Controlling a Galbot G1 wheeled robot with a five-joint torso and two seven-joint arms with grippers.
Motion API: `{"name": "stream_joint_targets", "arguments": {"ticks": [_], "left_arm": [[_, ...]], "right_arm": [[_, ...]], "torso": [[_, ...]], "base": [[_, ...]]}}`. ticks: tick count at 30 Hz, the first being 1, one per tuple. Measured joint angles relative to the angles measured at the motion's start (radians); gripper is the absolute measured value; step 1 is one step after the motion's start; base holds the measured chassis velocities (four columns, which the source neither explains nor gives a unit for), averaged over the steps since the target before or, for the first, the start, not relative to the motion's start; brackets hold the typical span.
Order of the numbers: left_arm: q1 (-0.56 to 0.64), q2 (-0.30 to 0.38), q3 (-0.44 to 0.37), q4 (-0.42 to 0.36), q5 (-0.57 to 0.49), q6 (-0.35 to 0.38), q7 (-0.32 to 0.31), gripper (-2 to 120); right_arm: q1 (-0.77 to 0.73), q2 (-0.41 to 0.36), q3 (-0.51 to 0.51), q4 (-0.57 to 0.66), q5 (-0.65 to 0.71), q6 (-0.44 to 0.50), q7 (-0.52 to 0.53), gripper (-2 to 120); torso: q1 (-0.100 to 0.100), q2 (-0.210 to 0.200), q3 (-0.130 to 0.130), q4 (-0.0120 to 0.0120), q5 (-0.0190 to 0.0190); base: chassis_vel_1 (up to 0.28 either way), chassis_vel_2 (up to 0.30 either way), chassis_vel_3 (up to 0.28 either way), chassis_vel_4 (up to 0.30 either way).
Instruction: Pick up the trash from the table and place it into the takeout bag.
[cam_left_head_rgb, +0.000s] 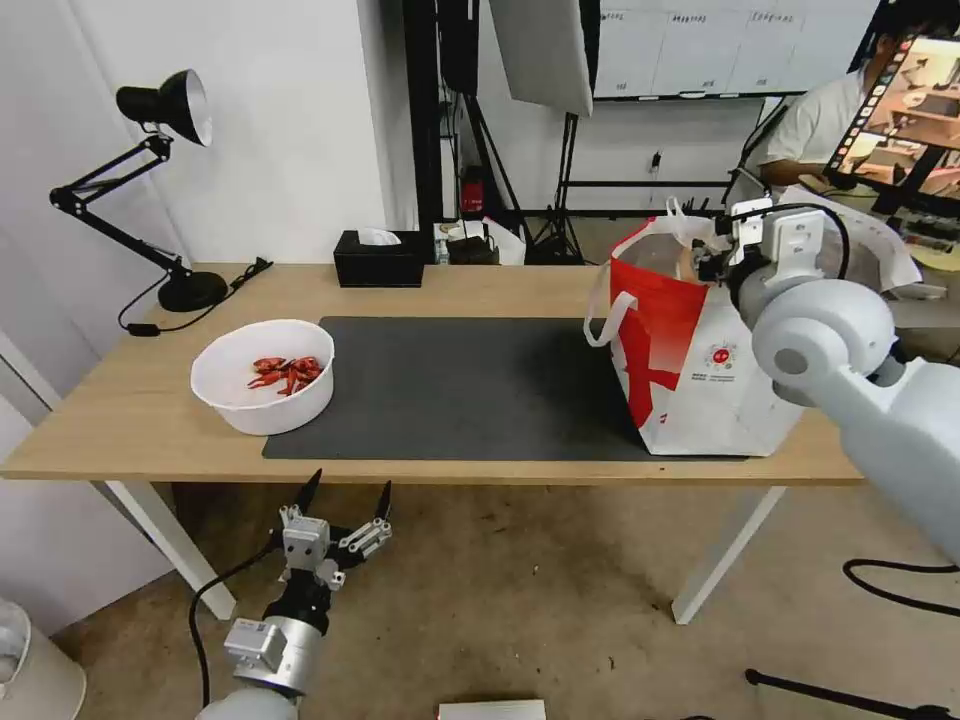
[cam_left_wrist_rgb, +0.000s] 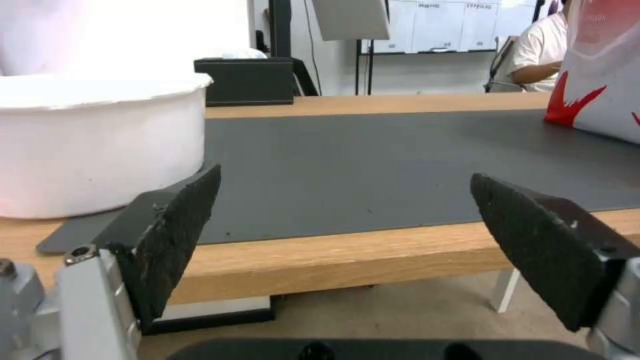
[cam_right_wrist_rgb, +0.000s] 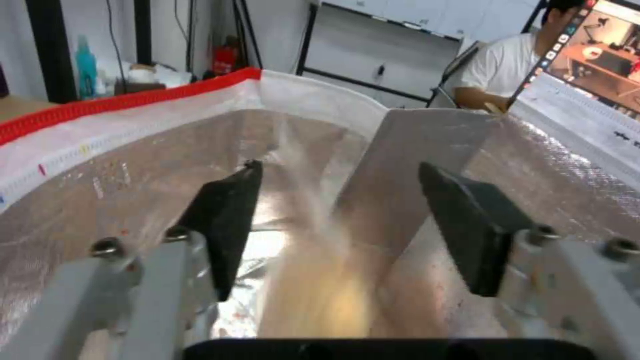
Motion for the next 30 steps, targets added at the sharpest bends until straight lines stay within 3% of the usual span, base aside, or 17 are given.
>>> {"name": "stream_joint_targets", "arguments": {"ticks": [1,8,16,17,19,20,23,25,27,30], "left_arm": [[0.0,0.0,0.0,0.0,0.0,0.0,0.0,100],[0.001,0.003,0.002,-0.011,-0.001,0.0,0.0,100],[0.001,0.004,0.004,-0.022,-0.001,0.0,0.0,100],[0.001,0.004,0.004,-0.023,-0.001,0.0,0.0,100],[0.001,0.003,0.005,-0.028,-0.001,0.0,0.0,100],[0.001,0.003,0.005,-0.028,-0.001,0.0,0.0,100],[0.0,-0.001,0.005,-0.037,-0.001,0.001,0.0,100],[0.0,-0.001,0.005,-0.038,-0.001,0.001,0.0,100],[0.029,-0.023,-0.016,-0.052,0.008,-0.009,0.0,100],[0.062,-0.051,-0.042,-0.066,0.023,-0.024,-0.001,100]], "right_arm": [[0.0,0.0,0.0,0.0,0.0,0.0,0.0,66],[0.006,-0.014,-0.009,0.005,0.019,-0.022,-0.024,96],[-0.001,-0.016,-0.003,0.005,0.02,0.033,-0.025,100],[-0.007,-0.016,0.001,0.008,0.02,0.068,-0.035,100],[-0.047,-0.013,0.018,0.031,0.012,0.246,-0.142,100],[-0.047,-0.013,0.018,0.031,0.012,0.246,-0.142,100],[-0.151,-0.006,0.056,0.092,-0.051,0.437,-0.281,100],[-0.163,-0.006,0.06,0.1,-0.056,0.45,-0.293,100],[-0.307,0.02,0.074,0.176,-0.11,0.582,-0.389,100],[-0.427,0.049,0.083,0.208,-0.17,0.645,-0.446,100]], "torso": [[0.0,0.0,0.0,0.0,0.0],[0.0,0.0,0.0,0.0,0.0],[0.0,0.0,0.0,0.0,0.0],[0.0,0.0,0.0,0.0,0.0],[0.0,0.0,0.0,0.0001,0.0],[0.0,0.0,0.0,0.0001,0.0],[0.0,0.0,0.0,0.0002,-0.0002],[0.0,0.0,0.0,0.0001,-0.0001],[0.0,0.0,0.0,-0.0001,-0.0003],[0.0,0.0,0.0,0.0005,0.0]], "base": [[0.0,0.0,0.0,0.0],[0.0,0.0,0.0,0.0],[0.0,0.0,0.0,0.0],[0.0,0.0,0.0,0.0],[0.0,0.0,0.0,0.0],[0.0,0.0,0.0,0.0],[0.0,0.0,0.0,0.0],[0.0,0.0,0.0,0.0],[0.0,0.0,0.0,0.0],[0.0,0.0,0.0,0.0]]}}
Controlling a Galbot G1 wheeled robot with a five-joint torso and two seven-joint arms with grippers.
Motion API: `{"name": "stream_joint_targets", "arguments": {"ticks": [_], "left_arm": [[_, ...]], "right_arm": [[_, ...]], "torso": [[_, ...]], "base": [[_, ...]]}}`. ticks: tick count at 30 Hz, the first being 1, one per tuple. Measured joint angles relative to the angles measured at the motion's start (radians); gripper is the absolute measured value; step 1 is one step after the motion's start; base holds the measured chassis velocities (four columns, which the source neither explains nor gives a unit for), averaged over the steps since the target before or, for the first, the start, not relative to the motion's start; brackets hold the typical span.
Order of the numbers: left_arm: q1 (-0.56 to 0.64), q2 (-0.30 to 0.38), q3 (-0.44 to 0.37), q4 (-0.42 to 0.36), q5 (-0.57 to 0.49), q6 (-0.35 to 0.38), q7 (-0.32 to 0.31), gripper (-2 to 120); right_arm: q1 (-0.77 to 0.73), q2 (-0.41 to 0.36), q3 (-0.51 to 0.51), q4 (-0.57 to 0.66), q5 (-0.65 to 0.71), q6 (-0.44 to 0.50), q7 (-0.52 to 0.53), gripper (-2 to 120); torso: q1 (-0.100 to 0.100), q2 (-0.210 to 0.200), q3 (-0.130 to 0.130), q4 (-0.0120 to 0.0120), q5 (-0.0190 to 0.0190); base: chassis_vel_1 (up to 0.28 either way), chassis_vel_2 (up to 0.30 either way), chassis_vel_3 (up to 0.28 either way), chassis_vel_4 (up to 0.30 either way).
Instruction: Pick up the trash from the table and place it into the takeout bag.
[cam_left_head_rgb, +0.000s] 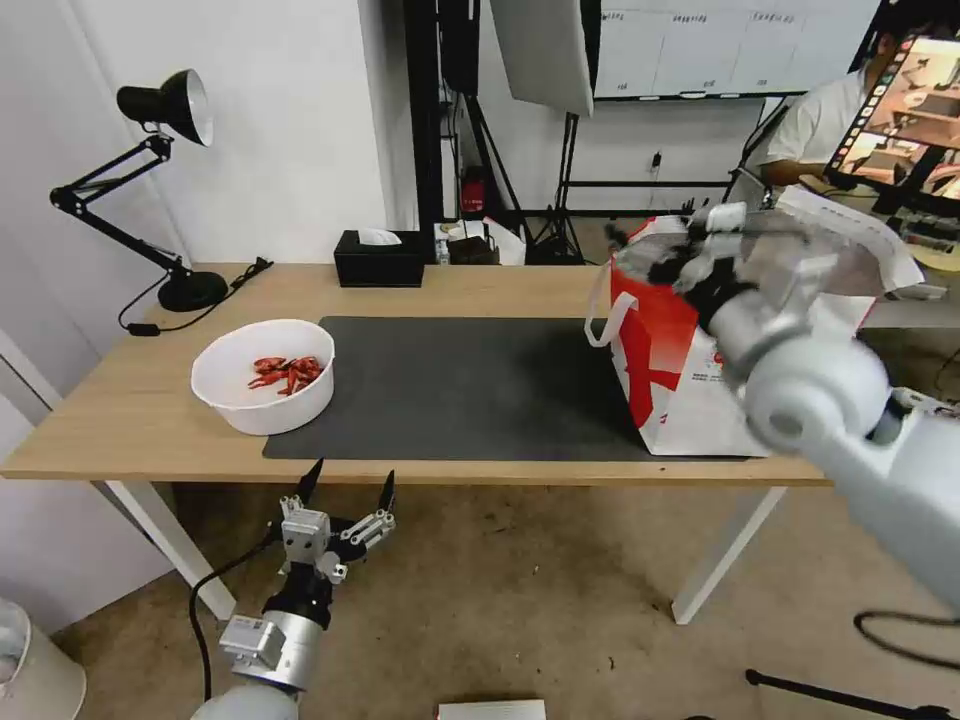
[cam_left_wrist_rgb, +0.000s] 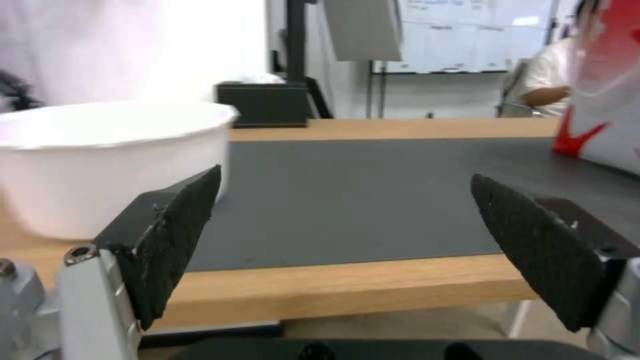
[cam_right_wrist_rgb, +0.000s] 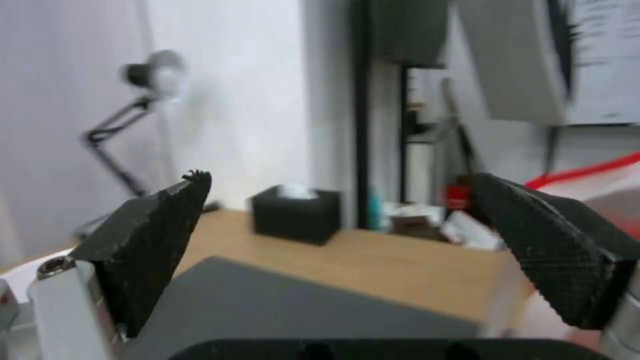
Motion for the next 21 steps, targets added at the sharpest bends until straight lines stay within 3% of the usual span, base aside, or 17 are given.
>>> {"name": "stream_joint_targets", "arguments": {"ticks": [5,8,12,21], "left_arm": [[0.02,-0.024,-0.015,-0.01,0.017,-0.008,-0.001,100],[0.024,-0.033,-0.011,-0.006,0.033,-0.008,0.0,100],[0.029,-0.035,-0.009,0.004,0.043,-0.008,0.0,100],[0.042,-0.039,-0.009,0.006,0.045,0.021,-0.001,100]], "right_arm": [[-0.225,0.039,0.076,0.032,-0.141,0.082,-0.066,100],[-0.509,0.093,0.2,0.041,-0.284,0.14,-0.112,100],[-0.68,0.15,0.265,0.027,-0.374,0.191,-0.125,100],[-0.785,0.24,0.283,-0.017,-0.464,0.217,-0.107,100]], "torso": [[0.0,0.0,0.0,-0.0002,-0.0001],[0.0,0.0,0.0,-0.001,0.0001],[0.0,0.0,0.0,-0.0009,0.0],[0.0,0.0,0.0,-0.0005,0.0]], "base": [[0.0,0.0,0.0,0.0],[0.0,0.0,0.0,0.0],[0.0,0.0,0.0,0.0],[0.0,0.0,0.0,0.0]]}}
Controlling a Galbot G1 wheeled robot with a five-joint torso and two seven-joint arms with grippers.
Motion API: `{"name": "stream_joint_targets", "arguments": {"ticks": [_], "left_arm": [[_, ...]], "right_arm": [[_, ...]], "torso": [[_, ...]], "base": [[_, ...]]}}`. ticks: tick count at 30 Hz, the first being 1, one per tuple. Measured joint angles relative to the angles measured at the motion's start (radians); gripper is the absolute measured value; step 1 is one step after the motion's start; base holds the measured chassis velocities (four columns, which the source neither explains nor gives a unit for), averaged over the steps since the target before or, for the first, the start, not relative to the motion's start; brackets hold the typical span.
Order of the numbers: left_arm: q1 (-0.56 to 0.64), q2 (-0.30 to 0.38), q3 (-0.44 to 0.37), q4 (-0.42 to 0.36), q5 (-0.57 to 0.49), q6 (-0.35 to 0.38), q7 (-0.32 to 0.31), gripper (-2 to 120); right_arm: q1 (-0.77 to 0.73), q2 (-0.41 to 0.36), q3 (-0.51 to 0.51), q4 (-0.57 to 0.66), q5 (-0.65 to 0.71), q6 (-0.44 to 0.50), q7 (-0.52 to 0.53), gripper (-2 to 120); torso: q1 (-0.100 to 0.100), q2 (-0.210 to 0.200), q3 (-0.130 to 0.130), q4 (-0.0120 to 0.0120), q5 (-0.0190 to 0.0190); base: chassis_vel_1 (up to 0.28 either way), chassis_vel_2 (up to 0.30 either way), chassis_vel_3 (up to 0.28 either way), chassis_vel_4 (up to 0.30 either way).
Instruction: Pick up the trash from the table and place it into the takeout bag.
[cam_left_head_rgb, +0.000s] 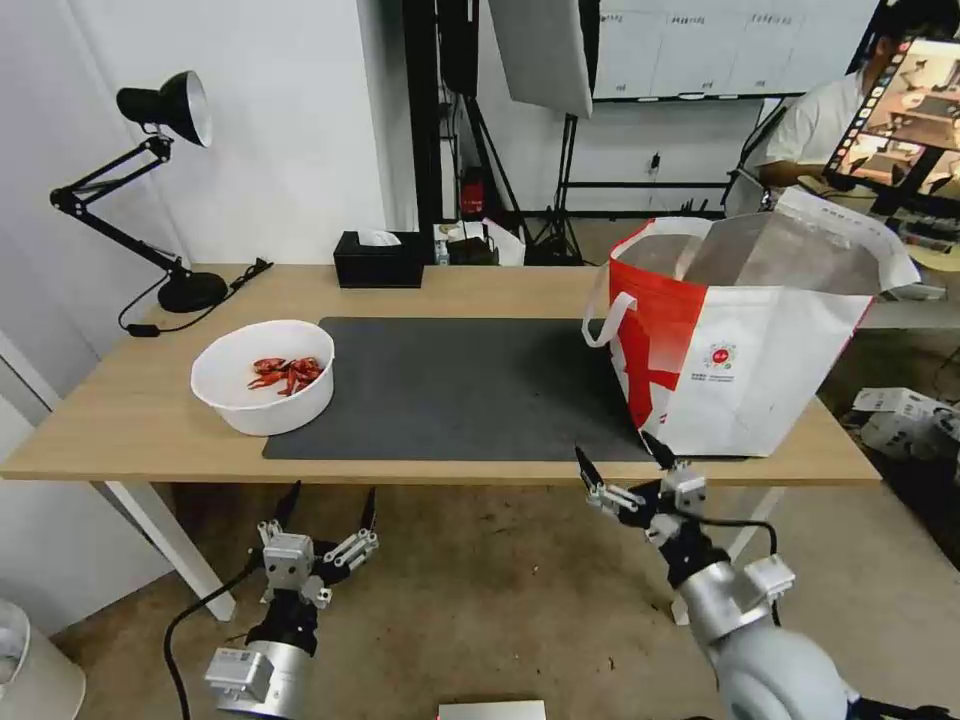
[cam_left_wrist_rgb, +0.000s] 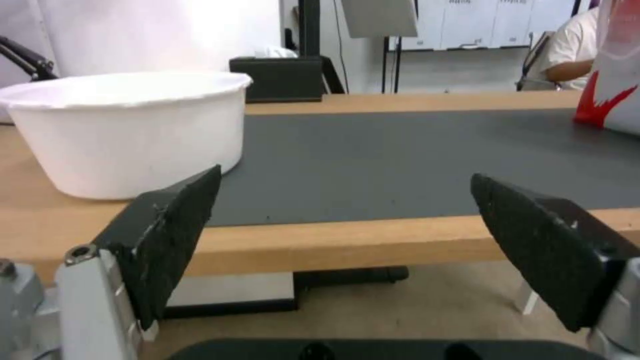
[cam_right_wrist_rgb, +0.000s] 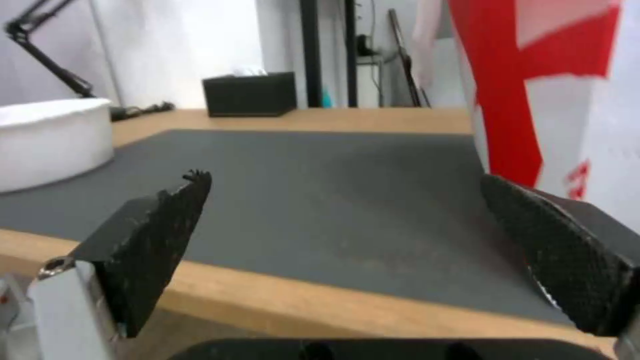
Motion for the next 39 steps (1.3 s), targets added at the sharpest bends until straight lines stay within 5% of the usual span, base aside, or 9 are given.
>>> {"name": "stream_joint_targets", "arguments": {"ticks": [30,39], "left_arm": [[-0.023,0.02,0.0,0.026,-0.01,-0.003,-0.001,100],[-0.178,0.133,-0.096,-0.021,-0.234,0.118,-0.086,100]], "right_arm": [[-0.01,0.041,-0.025,-0.037,-0.013,-0.038,0.024,100],[-0.009,0.04,-0.025,-0.037,-0.012,-0.039,0.024,100]], "torso": [[0.0,0.0,0.0,0.0001,0.0],[0.0,0.0,0.0,0.0,-0.0001]], "base": [[0.0,0.0,0.0,0.0],[0.0,0.0,0.0,0.0]]}}
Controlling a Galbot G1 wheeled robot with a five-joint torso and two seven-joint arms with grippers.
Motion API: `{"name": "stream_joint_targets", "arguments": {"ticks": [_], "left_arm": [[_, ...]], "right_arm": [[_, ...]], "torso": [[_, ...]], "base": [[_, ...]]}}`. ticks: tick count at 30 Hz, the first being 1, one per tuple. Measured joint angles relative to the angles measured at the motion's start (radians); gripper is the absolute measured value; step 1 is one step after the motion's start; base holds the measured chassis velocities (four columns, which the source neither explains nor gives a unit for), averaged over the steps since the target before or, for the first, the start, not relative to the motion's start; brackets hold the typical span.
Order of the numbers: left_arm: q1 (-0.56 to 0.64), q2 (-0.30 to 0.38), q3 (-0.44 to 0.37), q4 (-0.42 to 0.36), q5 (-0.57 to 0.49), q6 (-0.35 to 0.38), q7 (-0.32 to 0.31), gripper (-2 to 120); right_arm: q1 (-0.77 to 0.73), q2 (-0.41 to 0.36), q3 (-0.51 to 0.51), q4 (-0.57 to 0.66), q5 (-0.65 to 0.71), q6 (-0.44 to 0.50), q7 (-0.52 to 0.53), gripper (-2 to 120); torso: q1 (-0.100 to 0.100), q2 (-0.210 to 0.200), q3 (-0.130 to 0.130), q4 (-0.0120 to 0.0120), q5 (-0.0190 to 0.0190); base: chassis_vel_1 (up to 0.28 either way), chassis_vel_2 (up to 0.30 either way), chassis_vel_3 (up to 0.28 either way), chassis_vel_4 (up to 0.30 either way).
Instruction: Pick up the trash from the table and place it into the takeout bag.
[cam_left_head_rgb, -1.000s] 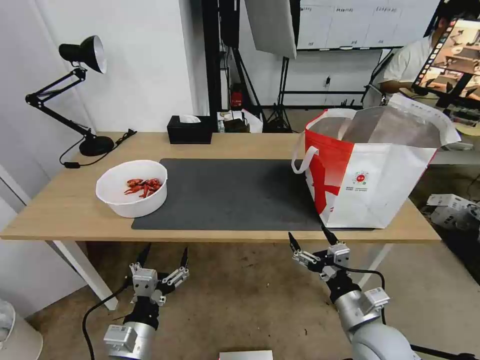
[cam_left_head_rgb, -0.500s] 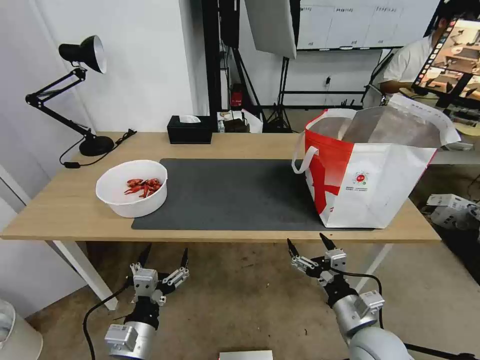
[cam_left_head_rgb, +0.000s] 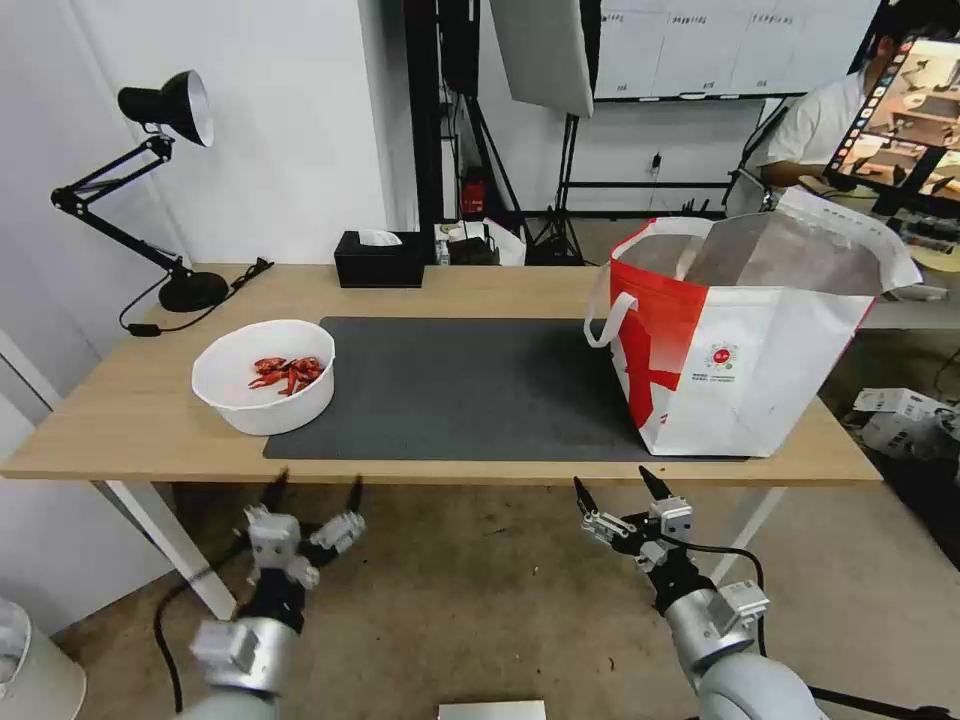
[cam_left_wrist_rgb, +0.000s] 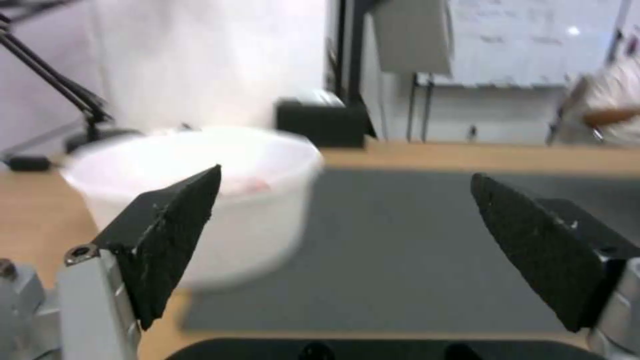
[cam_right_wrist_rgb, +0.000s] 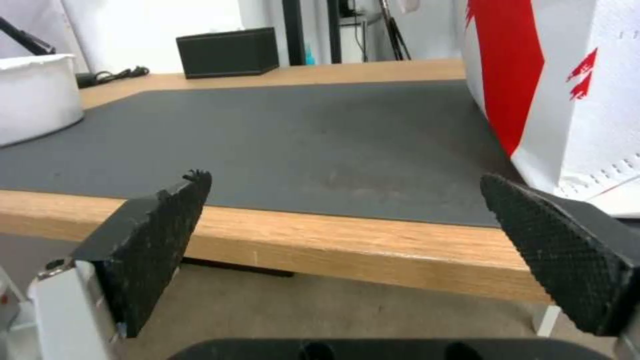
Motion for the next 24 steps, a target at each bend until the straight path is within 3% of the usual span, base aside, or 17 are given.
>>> {"name": "stream_joint_targets", "arguments": {"ticks": [2,5,6,9,10,12,13,15,16,18,20,24], "left_arm": [[-0.029,0.029,-0.02,-0.008,-0.054,0.035,-0.031,100],[-0.113,0.14,-0.082,-0.015,-0.243,0.164,-0.155,100],[-0.113,0.14,-0.082,-0.015,-0.243,0.164,-0.155,100],[-0.195,0.254,-0.115,0.022,-0.418,0.29,-0.268,100],[-0.195,0.254,-0.115,0.022,-0.418,0.29,-0.268,100],[-0.269,0.326,-0.125,0.059,-0.605,0.413,-0.366,100],[-0.269,0.326,-0.125,0.059,-0.605,0.413,-0.366,100],[-0.376,0.387,-0.102,0.132,-0.793,0.49,-0.471,100],[-0.423,0.404,-0.088,0.162,-0.86,0.521,-0.51,100],[-0.449,0.413,-0.08,0.18,-0.895,0.539,-0.529,100],[-0.542,0.444,-0.045,0.251,-1.02,0.606,-0.601,100],[-0.604,0.457,-0.019,0.298,-1.083,0.645,-0.639,100]], "right_arm": [[0.0,0.0,0.0,0.0,0.0,0.0,0.0,100],[0.0,0.0,0.0,0.001,0.0,0.0,0.0,100],[0.0,0.0,0.0,0.001,0.0,0.0,0.0,100],[0.0,0.0,0.0,0.001,0.001,0.0,0.0,100],[0.0,0.0,0.0,0.001,0.001,0.0,0.0,100],[0.001,-0.001,0.0,0.001,0.001,0.0,0.0,100],[0.001,-0.001,0.0,0.001,0.001,0.0,0.0,100],[0.001,0.0,0.0,0.001,0.001,0.0,0.0,100],[0.001,-0.001,0.0,0.001,0.001,0.0,0.0,100],[0.001,-0.001,0.0,0.001,0.001,0.0,0.0,100],[0.001,-0.001,0.0,0.001,0.001,0.0,0.0,100],[0.001,-0.001,0.0,0.001,0.001,0.0,0.0,100]], "torso": [[0.0,0.0,0.0,-0.0002,0.0],[0.0,0.0,0.0,0.0003,-0.0002],[0.0,0.0,0.0,0.0003,-0.0002],[0.0,0.0,0.0,0.0,-0.0002],[0.0,0.0,0.0,0.0,-0.0002],[0.0,0.0,0.0,0.0002,0.0],[0.0,0.0,0.0,0.0002,0.0],[0.0,0.0,0.0,0.0001,-0.0002],[0.0,0.0,0.0,0.0,-0.0002],[0.0,0.0,0.0,0.0,-0.0001],[0.0,0.0,0.0,-0.0001,0.0],[0.0,0.0,0.0,0.0,0.0001]], "base": [[0.0,0.0,0.0,0.0],[0.0,0.0,0.0,0.0],[0.0,0.0,0.0,0.0],[0.0,0.0,0.0,0.0],[0.0,0.0,0.0,0.0],[0.0,0.0,0.0,0.0],[0.0,0.0,0.0,0.0],[0.0,0.0,0.0,0.0],[0.0,0.0,0.0,0.0],[0.0,0.0,0.0,0.0],[0.0,0.0,0.0,0.0],[0.0,0.0,0.0,0.0]]}}
